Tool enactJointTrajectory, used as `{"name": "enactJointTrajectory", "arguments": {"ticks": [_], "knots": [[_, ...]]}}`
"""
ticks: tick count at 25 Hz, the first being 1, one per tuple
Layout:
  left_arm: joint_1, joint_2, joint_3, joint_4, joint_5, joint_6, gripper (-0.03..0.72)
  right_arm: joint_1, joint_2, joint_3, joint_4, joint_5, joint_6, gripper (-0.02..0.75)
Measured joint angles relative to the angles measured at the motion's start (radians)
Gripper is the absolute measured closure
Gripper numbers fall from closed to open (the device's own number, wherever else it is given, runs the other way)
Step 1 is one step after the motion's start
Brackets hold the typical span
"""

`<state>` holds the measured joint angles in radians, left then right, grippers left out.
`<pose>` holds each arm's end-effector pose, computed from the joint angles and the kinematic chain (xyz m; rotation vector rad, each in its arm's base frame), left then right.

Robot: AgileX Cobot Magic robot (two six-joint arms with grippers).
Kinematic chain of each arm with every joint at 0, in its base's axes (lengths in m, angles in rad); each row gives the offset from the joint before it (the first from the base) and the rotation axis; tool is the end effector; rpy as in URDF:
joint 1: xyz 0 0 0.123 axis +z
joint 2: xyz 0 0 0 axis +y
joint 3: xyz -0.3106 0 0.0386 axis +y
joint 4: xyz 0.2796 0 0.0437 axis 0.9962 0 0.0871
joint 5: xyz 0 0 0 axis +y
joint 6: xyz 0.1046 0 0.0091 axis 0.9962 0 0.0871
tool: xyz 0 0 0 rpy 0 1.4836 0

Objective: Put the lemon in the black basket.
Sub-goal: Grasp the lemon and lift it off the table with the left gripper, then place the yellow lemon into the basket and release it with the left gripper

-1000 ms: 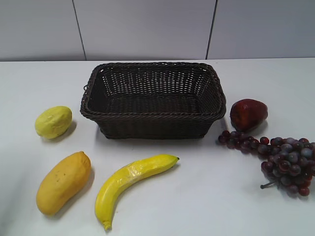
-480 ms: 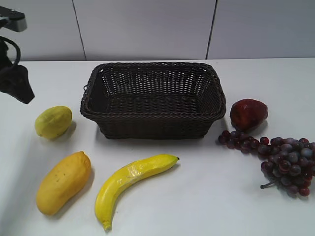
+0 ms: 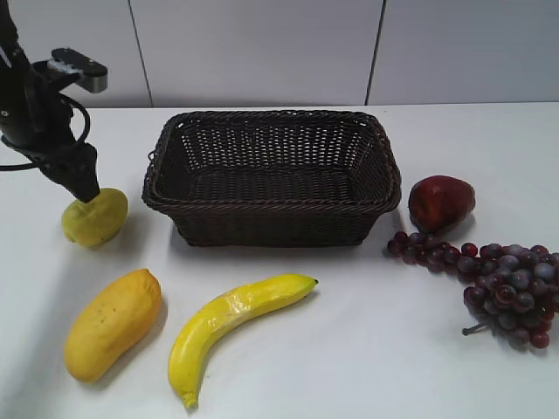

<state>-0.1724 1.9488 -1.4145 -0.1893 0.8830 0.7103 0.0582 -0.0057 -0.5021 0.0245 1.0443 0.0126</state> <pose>0.4299 -0.0904 0.1920 1.0892 2.6498 -0.1305 0.0067 0.0026 0.2884 -0.0471 2.0201 0.0741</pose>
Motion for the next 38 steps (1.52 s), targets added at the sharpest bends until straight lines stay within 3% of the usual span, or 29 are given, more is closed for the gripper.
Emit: {"name": "enactJointTrajectory", "arguments": {"ticks": [8, 14, 25, 30, 38], "knots": [[0.000, 0.102, 0.000, -0.061, -0.002, 0.029, 0.087, 0.000, 0.000, 0.000, 0.000, 0.000, 0.000, 0.147], [0.000, 0.115, -0.004, -0.068, 0.003, 0.031, 0.156, 0.000, 0.000, 0.000, 0.000, 0.000, 0.000, 0.147], [0.009, -0.144, -0.023, -0.077, -0.034, 0.026, 0.156, 0.000, 0.000, 0.000, 0.000, 0.000, 0.000, 0.147], [-0.083, -0.180, -0.107, -0.108, -0.068, 0.025, 0.156, 0.000, 0.000, 0.000, 0.000, 0.000, 0.000, 0.147], [-0.304, -0.097, -0.128, -0.119, -0.307, 0.025, 0.156, 0.000, 0.000, 0.000, 0.000, 0.000, 0.000, 0.147]]}}
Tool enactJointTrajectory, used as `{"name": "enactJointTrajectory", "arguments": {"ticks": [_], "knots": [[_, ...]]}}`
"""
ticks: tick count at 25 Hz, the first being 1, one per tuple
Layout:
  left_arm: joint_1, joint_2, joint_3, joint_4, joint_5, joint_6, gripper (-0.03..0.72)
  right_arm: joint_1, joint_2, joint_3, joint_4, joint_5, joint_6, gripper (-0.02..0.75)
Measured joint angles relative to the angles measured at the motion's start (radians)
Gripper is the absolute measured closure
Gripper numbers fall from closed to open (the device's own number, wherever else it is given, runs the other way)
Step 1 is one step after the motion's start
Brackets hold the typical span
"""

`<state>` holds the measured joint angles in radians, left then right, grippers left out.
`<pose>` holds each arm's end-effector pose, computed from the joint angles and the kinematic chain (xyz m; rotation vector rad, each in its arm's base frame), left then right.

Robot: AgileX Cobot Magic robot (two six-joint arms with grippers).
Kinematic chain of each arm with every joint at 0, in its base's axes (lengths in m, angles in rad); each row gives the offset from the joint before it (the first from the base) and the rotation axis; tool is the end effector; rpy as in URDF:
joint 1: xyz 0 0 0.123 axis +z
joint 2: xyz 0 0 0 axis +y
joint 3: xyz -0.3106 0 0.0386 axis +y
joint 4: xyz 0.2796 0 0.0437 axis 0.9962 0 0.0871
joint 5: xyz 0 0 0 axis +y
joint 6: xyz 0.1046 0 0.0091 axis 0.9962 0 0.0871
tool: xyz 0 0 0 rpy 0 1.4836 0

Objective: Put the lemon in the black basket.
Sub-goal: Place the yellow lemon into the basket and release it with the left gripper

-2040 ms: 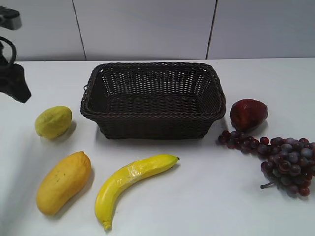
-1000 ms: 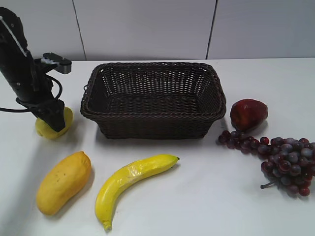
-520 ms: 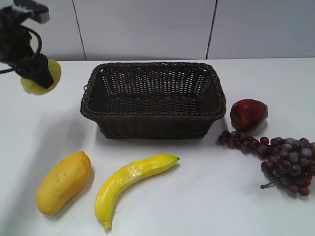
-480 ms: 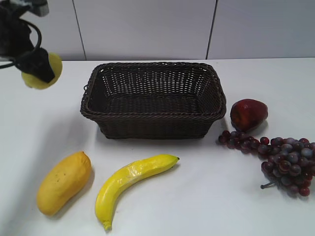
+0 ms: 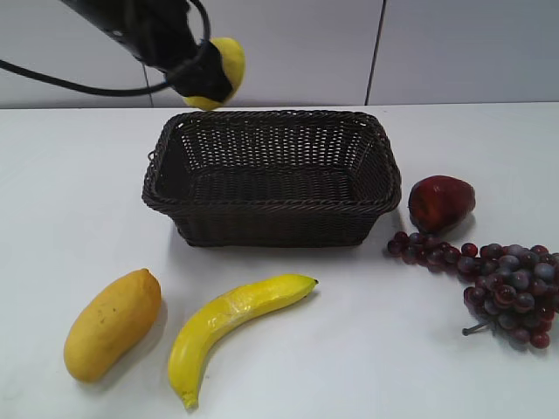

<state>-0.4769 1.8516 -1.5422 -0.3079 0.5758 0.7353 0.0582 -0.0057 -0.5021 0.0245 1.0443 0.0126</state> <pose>0.4155 -0.2342 0.2946 1.1445 2.0432 -0.1955 0.0067 0.0026 0.2884 -0.0471 2.0201 0.0741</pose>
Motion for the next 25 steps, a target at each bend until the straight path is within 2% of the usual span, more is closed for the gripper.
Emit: {"name": "enactJointTrajectory", "arguments": {"ticks": [5, 13, 14, 16, 18, 22, 25], "knots": [[-0.074, 0.123, 0.000, 0.000, -0.119, 0.000, 0.156, 0.000, 0.000, 0.000, 0.000, 0.000, 0.000, 0.147], [-0.083, 0.253, 0.000, -0.064, -0.072, 0.000, 0.157, 0.000, 0.000, 0.000, 0.000, 0.000, 0.000, 0.147], [-0.083, 0.255, 0.000, -0.075, -0.066, 0.000, 0.146, 0.000, 0.000, 0.000, 0.000, 0.000, 0.000, 0.147], [-0.083, 0.252, -0.010, -0.083, -0.045, -0.008, 0.069, 0.000, 0.000, 0.000, 0.000, 0.000, 0.000, 0.147], [-0.080, 0.242, -0.040, -0.084, 0.003, -0.047, 0.047, 0.000, 0.000, 0.000, 0.000, 0.000, 0.000, 0.147], [-0.040, 0.203, -0.128, -0.077, 0.150, -0.144, 0.071, 0.000, 0.000, 0.000, 0.000, 0.000, 0.000, 0.147], [0.017, 0.172, -0.193, -0.012, 0.271, -0.290, 0.092, 0.000, 0.000, 0.000, 0.000, 0.000, 0.000, 0.147]]}}
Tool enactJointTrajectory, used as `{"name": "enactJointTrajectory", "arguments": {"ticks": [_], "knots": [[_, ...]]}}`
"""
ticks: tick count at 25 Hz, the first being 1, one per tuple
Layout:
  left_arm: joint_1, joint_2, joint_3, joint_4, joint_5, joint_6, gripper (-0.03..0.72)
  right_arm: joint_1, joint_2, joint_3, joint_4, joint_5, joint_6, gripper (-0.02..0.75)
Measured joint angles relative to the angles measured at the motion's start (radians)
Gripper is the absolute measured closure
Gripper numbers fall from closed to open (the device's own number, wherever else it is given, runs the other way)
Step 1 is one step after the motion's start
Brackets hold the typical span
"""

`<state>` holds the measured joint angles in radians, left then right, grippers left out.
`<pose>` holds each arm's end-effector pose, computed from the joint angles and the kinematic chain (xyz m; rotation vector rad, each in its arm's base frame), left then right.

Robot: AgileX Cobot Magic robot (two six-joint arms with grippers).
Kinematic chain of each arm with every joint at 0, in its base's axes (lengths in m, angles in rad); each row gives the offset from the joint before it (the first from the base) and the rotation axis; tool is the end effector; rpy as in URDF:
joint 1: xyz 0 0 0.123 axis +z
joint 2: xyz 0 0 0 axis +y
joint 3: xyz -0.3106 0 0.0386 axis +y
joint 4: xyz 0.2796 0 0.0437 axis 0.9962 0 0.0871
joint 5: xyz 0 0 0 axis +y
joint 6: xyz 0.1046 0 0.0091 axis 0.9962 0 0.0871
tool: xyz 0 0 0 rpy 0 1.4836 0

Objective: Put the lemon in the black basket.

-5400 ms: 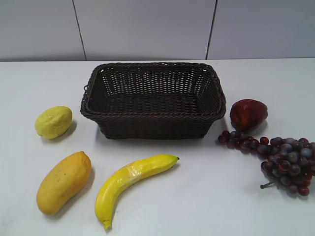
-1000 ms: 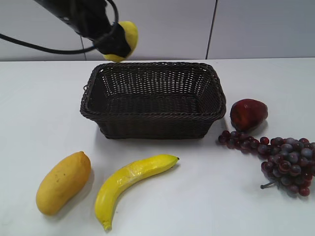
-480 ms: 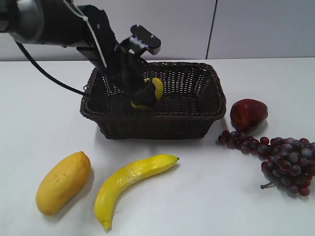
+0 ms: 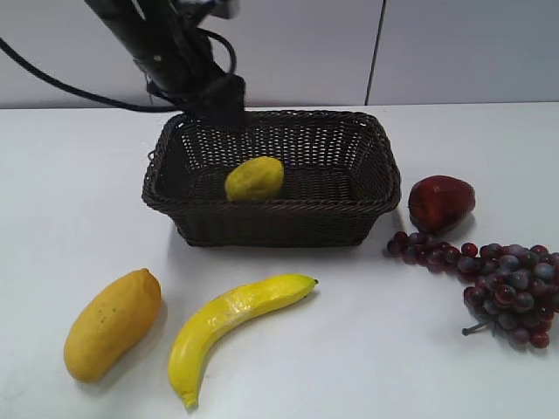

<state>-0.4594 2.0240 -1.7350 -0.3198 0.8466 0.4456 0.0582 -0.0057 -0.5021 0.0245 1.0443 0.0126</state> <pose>0.4411 -0.2458 0.2604 0.9593 2.4152 -0.3918 0.0067 0.0026 0.2884 -0.0471 2.0201 0.0741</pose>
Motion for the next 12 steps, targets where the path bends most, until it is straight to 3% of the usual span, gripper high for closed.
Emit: {"name": "enactJointTrajectory", "arguments": {"ticks": [5, 12], "knots": [[0.127, -0.028, -0.027, 0.134, 0.253, -0.221, 0.101, 0.000, 0.000, 0.000, 0.000, 0.000, 0.000, 0.147], [0.273, -0.066, 0.039, 0.208, 0.359, -0.313, 0.110, 0.000, 0.000, 0.000, 0.000, 0.000, 0.000, 0.147]]}}
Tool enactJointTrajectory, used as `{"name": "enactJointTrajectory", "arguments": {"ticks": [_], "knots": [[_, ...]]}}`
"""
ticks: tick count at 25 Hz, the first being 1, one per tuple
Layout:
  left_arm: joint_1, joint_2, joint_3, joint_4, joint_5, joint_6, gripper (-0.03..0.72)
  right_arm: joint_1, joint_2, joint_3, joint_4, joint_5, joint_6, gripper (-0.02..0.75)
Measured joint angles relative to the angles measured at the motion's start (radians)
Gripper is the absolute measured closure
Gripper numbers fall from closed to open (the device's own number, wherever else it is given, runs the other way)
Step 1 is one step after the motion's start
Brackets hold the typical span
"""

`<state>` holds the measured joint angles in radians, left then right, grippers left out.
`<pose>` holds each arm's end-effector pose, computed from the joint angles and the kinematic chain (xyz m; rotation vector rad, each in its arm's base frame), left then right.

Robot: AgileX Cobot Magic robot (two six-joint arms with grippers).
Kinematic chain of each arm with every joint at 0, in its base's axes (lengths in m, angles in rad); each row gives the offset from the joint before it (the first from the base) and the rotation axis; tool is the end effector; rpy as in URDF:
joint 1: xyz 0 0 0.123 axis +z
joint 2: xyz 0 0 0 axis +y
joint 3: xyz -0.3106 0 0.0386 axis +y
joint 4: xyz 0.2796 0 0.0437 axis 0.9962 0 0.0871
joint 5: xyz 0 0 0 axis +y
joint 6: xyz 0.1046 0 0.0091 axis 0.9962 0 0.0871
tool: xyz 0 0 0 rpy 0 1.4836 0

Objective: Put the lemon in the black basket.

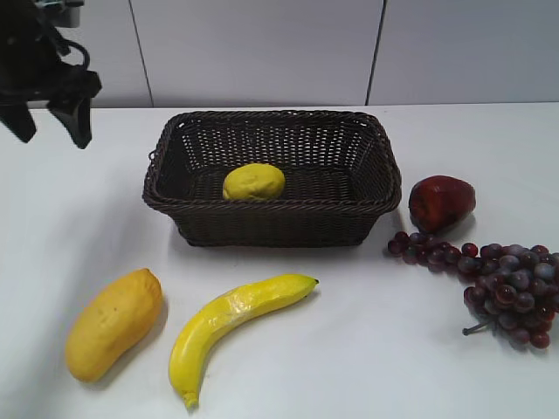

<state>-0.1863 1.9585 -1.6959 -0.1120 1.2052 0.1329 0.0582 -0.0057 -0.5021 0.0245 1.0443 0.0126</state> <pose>0.4445 -0.0949 0.2631 0.4249 2.9191 -0.1675 0.0067 0.0026 0.2884 -0.0471 2.0201 0.0741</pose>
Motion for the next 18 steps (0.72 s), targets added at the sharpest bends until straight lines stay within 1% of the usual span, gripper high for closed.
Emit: {"name": "enactJointTrajectory", "arguments": {"ticks": [2, 5, 8, 12, 15, 18], "knots": [[0.024, -0.037, 0.057, 0.001, 0.000, -0.010, 0.110, 0.000, 0.000, 0.000, 0.000, 0.000, 0.000, 0.147], [0.066, -0.115, 0.178, 0.007, 0.001, -0.013, 0.110, 0.000, 0.000, 0.000, 0.000, 0.000, 0.000, 0.147], [0.113, -0.205, 0.336, 0.009, 0.001, -0.014, 0.110, 0.000, 0.000, 0.000, 0.000, 0.000, 0.000, 0.147], [0.167, -0.393, 0.604, 0.028, 0.002, -0.014, 0.110, 0.000, 0.000, 0.000, 0.000, 0.000, 0.000, 0.147], [0.181, -0.553, 0.779, 0.048, -0.024, -0.015, 0.110, 0.000, 0.000, 0.000, 0.000, 0.000, 0.000, 0.147], [0.185, -0.697, 0.916, 0.056, -0.060, -0.015, 0.110, 0.000, 0.000, 0.000, 0.000, 0.000, 0.000, 0.147]]}}
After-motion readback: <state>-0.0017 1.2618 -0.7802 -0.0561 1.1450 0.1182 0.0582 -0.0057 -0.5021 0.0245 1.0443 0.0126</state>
